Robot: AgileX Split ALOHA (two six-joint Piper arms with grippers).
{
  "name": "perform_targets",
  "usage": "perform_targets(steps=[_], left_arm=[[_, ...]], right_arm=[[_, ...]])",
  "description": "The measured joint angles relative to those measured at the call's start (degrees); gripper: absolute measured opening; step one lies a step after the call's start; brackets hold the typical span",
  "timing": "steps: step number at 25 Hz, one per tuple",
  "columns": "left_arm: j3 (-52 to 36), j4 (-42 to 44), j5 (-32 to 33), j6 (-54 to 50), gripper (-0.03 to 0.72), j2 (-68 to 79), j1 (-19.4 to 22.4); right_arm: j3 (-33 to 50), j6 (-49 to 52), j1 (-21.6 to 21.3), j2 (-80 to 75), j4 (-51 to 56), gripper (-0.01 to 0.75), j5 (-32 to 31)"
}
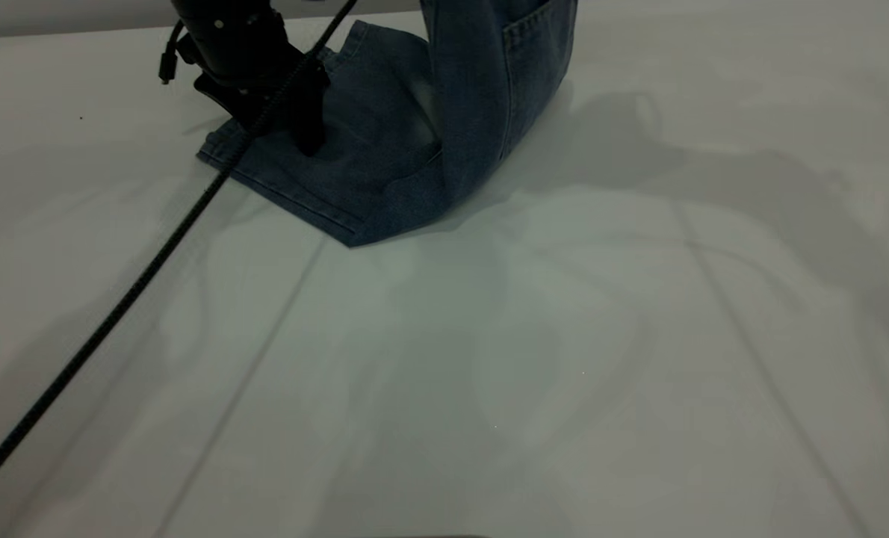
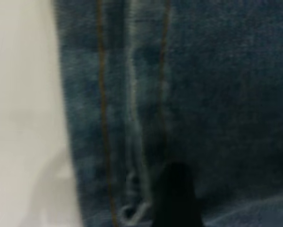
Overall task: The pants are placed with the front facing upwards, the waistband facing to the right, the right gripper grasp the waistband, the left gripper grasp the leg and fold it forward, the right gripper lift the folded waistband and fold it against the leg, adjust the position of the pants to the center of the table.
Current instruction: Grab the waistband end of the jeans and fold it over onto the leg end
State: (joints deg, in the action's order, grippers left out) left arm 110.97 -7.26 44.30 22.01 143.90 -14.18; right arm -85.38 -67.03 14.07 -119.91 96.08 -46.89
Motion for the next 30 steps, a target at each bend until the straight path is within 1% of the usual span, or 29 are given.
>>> perform_targets(steps=[3,6,11,16,19,23,24,26,28,30], left_arm=[[0.08,0.13,0.13,0.0,0.526,-0.07,-0.73],[1.86,0.82,2.36,-0.21,0.526,-0.34,-0.61],[8.57,5.77,8.74,-2.61,0.526,-3.65,1.18],[16.66,10.65,12.35,-6.48,0.526,-5.82,3.27],[20.36,11.35,14.89,-7.5,0.526,-6.0,3.76],[22.23,11.35,16.28,-7.92,0.526,-6.14,3.8],[22.36,11.35,16.43,-7.98,0.526,-6.14,3.8],[22.53,11.35,16.58,-8.05,0.526,-6.14,3.8],[22.64,11.35,16.69,-8.05,0.526,-6.14,3.8],[22.64,11.35,16.69,-8.05,0.526,-6.14,3.8]], right_arm=[[-0.25,-0.86,1.37,0.0,1.45,0.044,3.36],[-0.25,-2.14,2.47,-0.1,2.23,0.044,5.5],[-0.43,-5.51,5.14,-1.6,3.88,0.044,8.66],[-1.32,-12.33,8.88,-6.33,6.31,0.044,11.96],[-2.78,-13.3,10.63,-10.35,6.5,0.044,14.37],[-6.84,-13.2,11.48,-16.55,6.75,0.059,14.8],[-7.96,-12.8,11.56,-18.02,6.75,0.071,14.38],[-10.1,-12.17,11.81,-20.45,6.79,0.132,12.64],[-12.27,-11.67,12.07,-22.29,6.79,0.225,10.89],[-13.88,-9.67,12.27,-23.42,6.71,0.355,9.08]])
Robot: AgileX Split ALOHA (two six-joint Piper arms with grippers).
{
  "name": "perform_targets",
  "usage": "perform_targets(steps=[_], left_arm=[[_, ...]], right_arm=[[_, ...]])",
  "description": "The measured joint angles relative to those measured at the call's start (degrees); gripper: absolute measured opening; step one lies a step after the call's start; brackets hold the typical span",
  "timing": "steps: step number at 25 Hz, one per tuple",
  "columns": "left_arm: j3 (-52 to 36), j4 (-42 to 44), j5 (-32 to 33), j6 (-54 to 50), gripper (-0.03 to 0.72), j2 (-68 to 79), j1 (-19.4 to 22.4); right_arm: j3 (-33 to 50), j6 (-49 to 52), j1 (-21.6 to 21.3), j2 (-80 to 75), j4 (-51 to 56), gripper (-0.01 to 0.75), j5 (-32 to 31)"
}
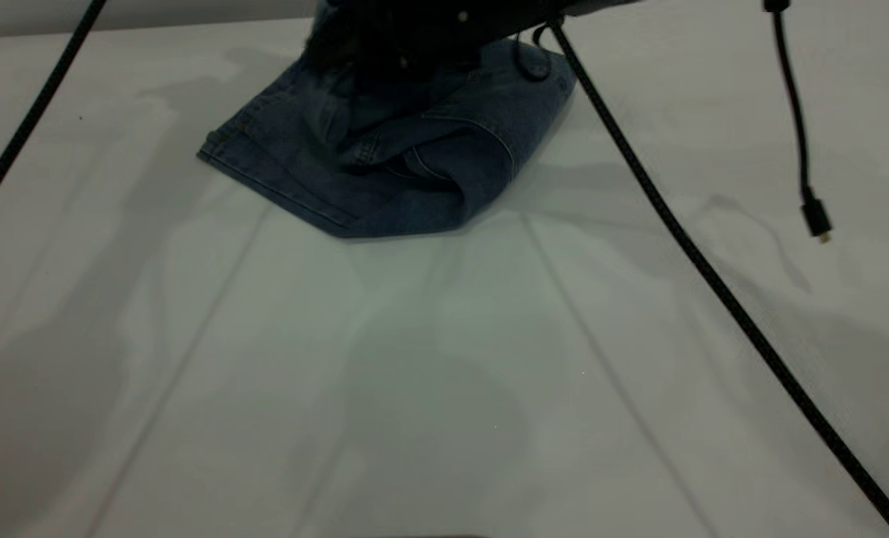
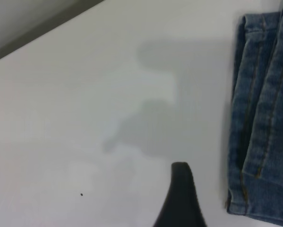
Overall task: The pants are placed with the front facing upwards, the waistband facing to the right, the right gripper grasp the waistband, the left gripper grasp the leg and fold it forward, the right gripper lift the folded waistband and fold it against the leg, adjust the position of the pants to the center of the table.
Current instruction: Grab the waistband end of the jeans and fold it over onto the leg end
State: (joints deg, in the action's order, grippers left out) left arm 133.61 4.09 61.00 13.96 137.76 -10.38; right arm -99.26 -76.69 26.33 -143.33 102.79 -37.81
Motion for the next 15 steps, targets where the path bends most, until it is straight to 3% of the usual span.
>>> perform_targets(steps=[4,6,10,15], left_arm=[[0.0,0.0,0.0,-0.07,0.526,0.0,0.0],[0.0,0.0,0.0,-0.07,0.526,0.0,0.0],[0.0,0.0,0.0,-0.07,0.526,0.0,0.0],[0.0,-0.78,2.04,-0.09,0.526,0.0,-0.2]], right_arm=[[-2.32,5.96,-0.06,-0.11,-0.36,0.594,-3.45],[-3.49,8.47,-0.24,-0.11,-1.98,0.659,-5.97],[-5.9,13.15,-1.87,0.63,-8.65,0.674,-11.61],[-7.32,21.12,-6.33,3.86,-18.66,0.623,-15.58]])
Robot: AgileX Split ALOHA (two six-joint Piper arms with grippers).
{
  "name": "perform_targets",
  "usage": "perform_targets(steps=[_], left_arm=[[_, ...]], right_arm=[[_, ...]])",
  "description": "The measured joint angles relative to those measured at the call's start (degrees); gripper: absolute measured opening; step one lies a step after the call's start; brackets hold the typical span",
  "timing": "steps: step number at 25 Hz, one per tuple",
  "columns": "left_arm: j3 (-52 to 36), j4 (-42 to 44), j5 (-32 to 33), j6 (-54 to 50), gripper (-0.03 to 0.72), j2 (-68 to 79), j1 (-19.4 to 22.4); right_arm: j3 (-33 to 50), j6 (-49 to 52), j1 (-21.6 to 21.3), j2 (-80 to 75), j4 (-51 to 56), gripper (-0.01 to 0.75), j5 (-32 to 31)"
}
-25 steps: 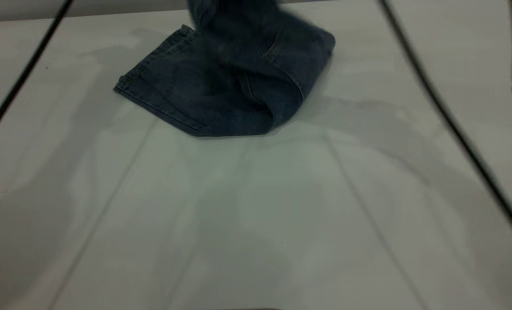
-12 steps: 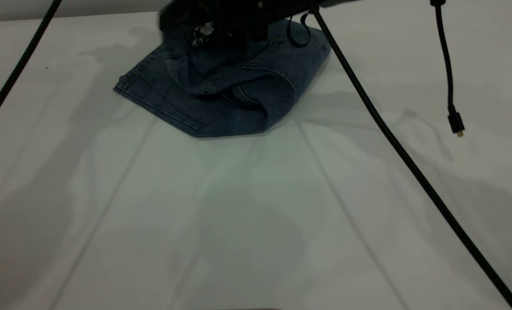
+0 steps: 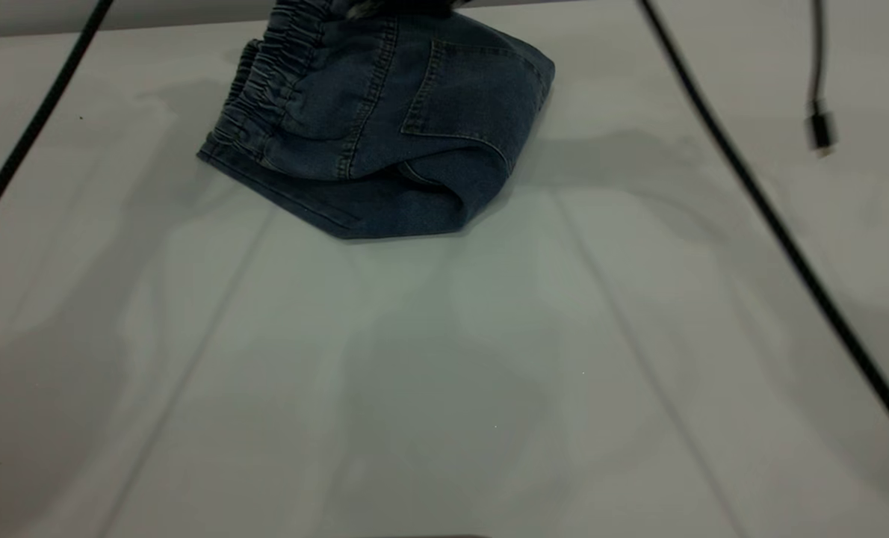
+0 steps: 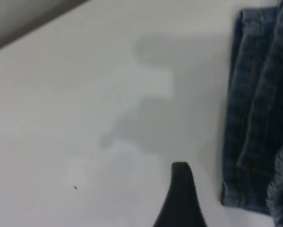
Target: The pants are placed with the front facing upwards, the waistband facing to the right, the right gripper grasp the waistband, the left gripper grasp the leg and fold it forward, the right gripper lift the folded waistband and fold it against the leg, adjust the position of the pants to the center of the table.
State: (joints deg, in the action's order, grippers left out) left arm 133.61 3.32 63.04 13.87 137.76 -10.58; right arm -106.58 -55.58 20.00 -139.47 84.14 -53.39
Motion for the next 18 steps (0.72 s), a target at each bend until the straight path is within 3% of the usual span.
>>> perform_targets(steps=[3,10,18], left_arm=[[0.0,-0.56,3.66,2.72,0.526,0.0,-1.1],[0.06,-5.04,4.1,18.21,0.526,0.0,-7.02],[0.06,-7.92,4.1,38.06,0.526,6.5,-13.66]], right_arm=[[-0.08,6.32,-3.81,2.1,-7.8,0.598,0.0],[-0.08,22.03,-12.53,3.64,-22.73,0.59,-2.42],[-0.08,26.69,-15.96,3.64,-30.61,0.589,-9.28]])
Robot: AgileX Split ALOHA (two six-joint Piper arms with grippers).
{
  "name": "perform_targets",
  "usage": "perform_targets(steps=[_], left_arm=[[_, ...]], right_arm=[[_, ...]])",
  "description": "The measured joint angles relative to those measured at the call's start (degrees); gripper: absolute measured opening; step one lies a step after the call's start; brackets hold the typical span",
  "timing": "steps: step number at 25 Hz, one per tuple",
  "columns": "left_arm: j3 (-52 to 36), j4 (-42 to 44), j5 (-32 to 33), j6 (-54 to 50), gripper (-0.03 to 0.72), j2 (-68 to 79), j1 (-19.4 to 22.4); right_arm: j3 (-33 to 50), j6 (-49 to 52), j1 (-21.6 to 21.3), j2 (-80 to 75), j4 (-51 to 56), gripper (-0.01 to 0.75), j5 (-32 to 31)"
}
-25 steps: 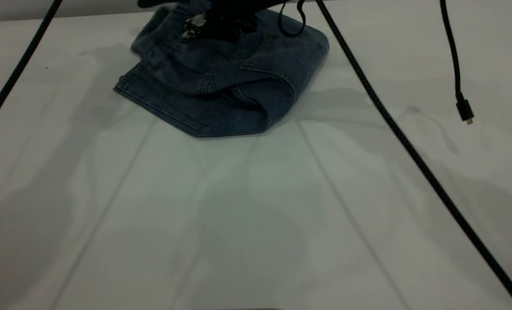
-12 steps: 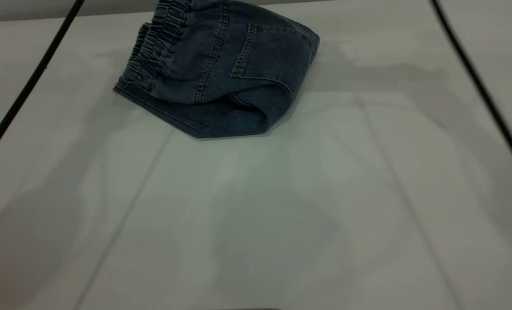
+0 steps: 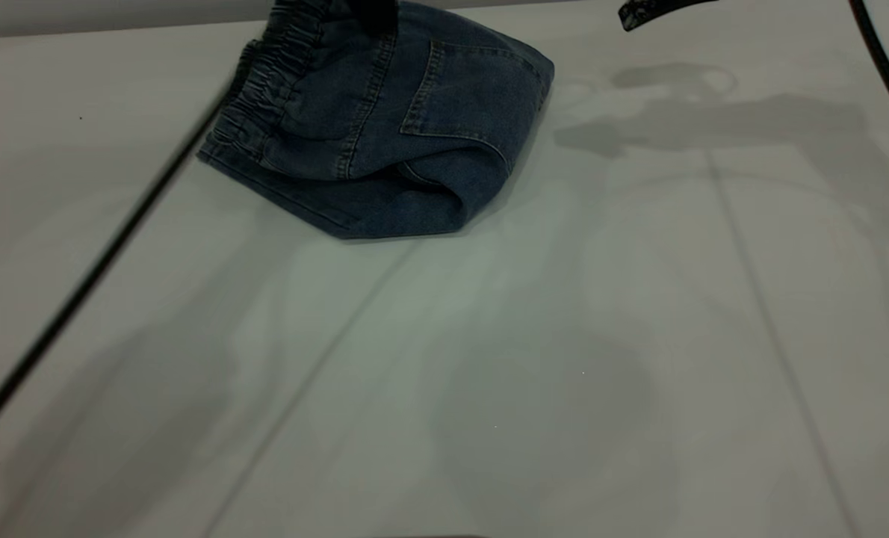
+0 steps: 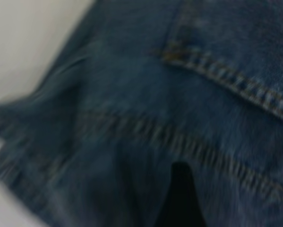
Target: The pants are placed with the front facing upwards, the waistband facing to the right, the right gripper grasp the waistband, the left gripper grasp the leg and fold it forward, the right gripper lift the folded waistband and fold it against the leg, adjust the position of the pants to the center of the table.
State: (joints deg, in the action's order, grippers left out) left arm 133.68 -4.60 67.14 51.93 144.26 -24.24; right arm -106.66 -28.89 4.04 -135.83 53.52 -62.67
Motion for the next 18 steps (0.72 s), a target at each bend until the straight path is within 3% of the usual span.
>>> perform_targets(steps=[7,18], left_arm=[[0.0,4.6,0.0,3.03,0.526,7.55,-0.15],[1.39,2.24,0.0,-7.31,0.51,10.88,-0.15]], right_arm=[[0.0,0.06,0.0,0.0,-1.0,0.589,-2.5],[0.0,0.06,0.0,0.0,-1.06,0.589,-2.62]])
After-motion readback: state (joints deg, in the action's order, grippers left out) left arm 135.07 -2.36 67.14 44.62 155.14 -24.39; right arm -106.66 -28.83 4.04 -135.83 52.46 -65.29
